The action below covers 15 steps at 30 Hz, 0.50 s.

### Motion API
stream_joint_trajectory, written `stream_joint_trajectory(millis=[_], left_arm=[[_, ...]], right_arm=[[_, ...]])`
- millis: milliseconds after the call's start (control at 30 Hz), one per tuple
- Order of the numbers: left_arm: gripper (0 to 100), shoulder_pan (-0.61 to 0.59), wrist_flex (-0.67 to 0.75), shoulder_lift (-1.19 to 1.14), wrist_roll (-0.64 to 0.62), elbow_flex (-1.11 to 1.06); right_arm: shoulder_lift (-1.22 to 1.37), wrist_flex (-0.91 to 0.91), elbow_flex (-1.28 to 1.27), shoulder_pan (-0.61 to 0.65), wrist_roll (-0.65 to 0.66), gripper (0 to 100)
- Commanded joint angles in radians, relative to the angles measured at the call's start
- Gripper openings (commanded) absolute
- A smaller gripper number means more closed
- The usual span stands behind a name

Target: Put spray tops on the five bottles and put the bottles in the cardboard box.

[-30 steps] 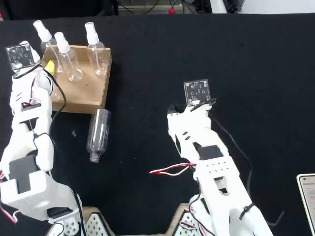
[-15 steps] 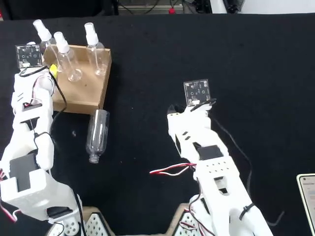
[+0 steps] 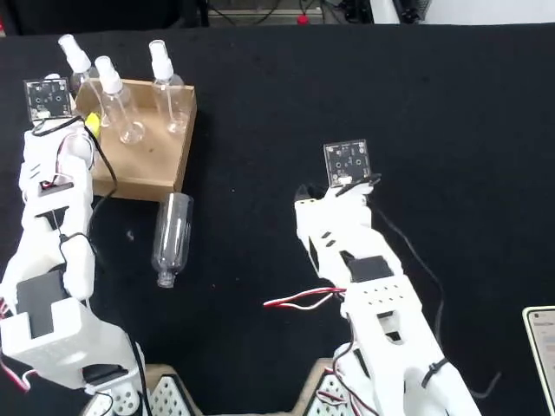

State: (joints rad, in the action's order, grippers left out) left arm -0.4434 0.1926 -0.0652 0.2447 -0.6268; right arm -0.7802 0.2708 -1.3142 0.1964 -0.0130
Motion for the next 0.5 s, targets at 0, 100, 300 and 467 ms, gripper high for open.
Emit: stream_joint_trajectory(millis=[0,100,300,467], left_arm=[[16,-0.012,-0.003,0.014,-0.006,0.039],[16,-0.013,0.000,0.014,-0.009,0.039],[16,-0.013,-0.002,0.014,-0.014,0.039],[16,-0.008,0.002,0.014,-0.014,0.041]], right_arm=[[0.002,-0.026,0.007,-0.018,-0.003,3.1],[0.002,-0.026,0.007,-0.018,-0.003,3.1],[0.002,-0.026,0.007,-0.018,-0.003,3.1],[0.001,-0.026,0.007,-0.018,-0.003,3.1]])
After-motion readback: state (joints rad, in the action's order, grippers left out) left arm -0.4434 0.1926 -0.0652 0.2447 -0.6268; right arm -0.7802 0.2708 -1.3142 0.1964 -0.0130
